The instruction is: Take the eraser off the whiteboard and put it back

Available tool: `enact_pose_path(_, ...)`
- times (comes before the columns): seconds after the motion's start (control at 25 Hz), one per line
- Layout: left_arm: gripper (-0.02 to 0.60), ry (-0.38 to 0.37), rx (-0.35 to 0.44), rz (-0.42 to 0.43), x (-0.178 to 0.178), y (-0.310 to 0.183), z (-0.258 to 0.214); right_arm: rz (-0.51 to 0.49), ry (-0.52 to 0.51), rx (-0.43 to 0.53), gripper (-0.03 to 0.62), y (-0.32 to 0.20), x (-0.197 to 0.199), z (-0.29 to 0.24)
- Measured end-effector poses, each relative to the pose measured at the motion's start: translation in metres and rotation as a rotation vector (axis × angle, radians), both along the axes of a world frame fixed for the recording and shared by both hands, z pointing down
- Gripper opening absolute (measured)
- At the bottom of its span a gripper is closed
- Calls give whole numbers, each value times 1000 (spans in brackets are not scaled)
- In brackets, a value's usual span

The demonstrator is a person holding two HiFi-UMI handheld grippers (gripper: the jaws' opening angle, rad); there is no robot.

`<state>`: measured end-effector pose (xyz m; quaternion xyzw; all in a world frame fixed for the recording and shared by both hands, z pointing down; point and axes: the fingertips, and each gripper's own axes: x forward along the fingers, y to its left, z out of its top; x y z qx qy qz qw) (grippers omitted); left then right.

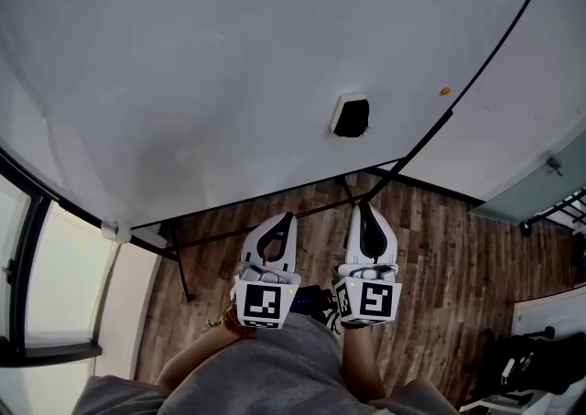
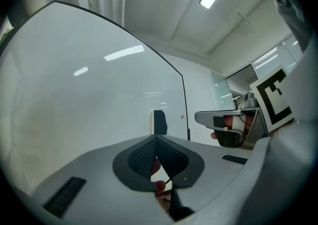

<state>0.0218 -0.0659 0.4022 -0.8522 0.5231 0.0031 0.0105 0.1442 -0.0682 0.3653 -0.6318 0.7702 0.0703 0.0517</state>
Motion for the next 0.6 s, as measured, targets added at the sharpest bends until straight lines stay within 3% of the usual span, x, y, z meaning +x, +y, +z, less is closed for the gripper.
enact_pose_path(0.6,6,18,-1,23,-1,-20,-4,4,19,-5,64,-21,-4,-6)
